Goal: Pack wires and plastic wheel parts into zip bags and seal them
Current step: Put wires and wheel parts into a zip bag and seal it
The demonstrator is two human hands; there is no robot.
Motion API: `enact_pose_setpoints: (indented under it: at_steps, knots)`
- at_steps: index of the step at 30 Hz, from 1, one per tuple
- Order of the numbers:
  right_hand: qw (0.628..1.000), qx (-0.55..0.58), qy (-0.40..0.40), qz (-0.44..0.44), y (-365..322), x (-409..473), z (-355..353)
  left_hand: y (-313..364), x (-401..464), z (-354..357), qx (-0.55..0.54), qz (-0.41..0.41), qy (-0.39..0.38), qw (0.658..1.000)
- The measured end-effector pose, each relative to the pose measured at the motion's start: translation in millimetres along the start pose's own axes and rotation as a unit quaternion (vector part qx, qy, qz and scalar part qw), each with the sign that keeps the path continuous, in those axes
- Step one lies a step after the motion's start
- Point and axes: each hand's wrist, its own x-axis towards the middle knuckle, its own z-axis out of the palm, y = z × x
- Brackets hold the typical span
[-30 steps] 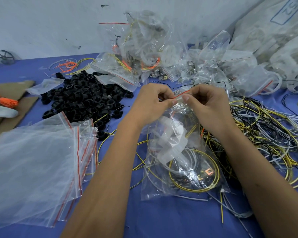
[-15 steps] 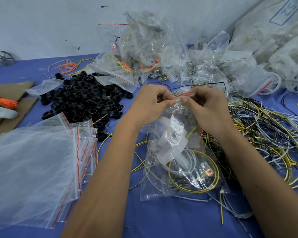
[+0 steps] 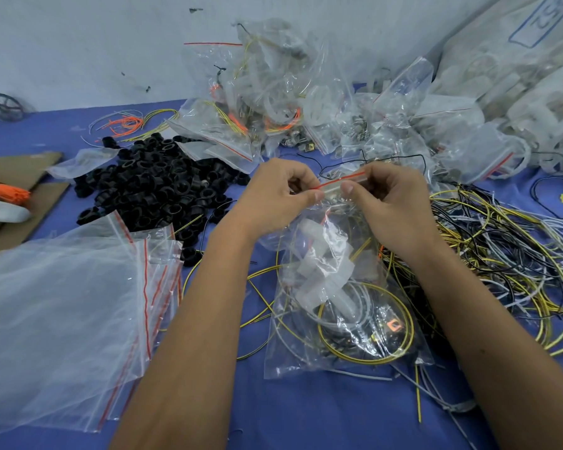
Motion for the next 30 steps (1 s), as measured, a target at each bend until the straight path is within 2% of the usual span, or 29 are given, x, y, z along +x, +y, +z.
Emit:
enact_pose_setpoints:
  at_steps: [21, 30]
  knots:
    - [1.0, -0.016, 0.013, -0.009, 2, -1, 0, -21, -5, -17, 0.012, -0.02, 0.016, 1.0]
    - [0.999, -0.011, 0.03, 0.001, 2, 0, -2, -26, -11, -27, -0.038, -0.051, 0.014, 0.998]
